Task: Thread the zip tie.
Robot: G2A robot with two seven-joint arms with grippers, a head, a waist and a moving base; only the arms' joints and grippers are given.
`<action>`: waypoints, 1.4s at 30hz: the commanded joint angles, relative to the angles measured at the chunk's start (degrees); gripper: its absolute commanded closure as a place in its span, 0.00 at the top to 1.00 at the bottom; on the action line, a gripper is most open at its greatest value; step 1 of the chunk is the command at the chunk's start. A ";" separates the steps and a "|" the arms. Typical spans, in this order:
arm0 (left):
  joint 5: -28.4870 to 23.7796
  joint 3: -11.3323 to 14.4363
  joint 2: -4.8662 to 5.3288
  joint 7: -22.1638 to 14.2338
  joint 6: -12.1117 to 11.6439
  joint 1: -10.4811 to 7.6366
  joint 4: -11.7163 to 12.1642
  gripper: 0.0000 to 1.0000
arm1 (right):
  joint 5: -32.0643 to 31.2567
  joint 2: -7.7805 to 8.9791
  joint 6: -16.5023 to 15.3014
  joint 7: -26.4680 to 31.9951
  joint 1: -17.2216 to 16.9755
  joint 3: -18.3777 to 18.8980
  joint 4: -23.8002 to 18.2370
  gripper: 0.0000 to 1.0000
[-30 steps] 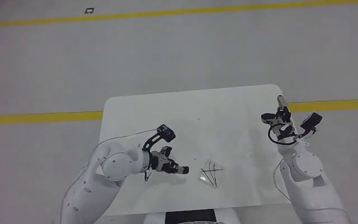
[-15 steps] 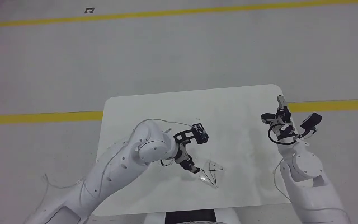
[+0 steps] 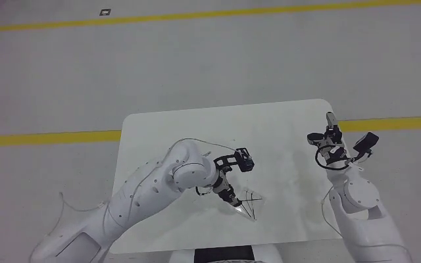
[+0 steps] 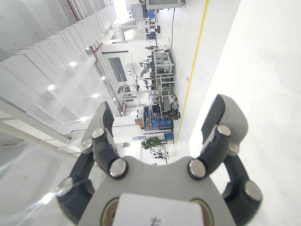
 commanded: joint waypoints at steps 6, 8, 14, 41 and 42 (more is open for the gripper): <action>0.00 0.00 0.00 0.00 0.00 0.00 0.00 1.00 | 0.00 0.00 0.00 0.00 0.00 0.00 0.00 1.00; 1.43 1.51 -0.14 0.09 -2.44 -0.21 -0.90 1.00 | 0.00 0.00 0.00 0.00 0.00 0.00 0.00 1.00; 3.14 8.19 -1.64 0.01 -4.43 -4.84 0.24 1.00 | 0.00 0.00 0.00 0.00 0.00 0.00 0.00 1.00; 1.08 25.91 -5.18 2.44 -4.43 -19.35 4.97 1.00 | 0.00 0.00 0.00 0.00 0.00 0.00 0.00 1.00; 1.08 25.91 -5.18 2.44 -4.43 -19.35 4.97 1.00 | 0.00 0.00 0.00 0.00 0.00 0.00 0.00 1.00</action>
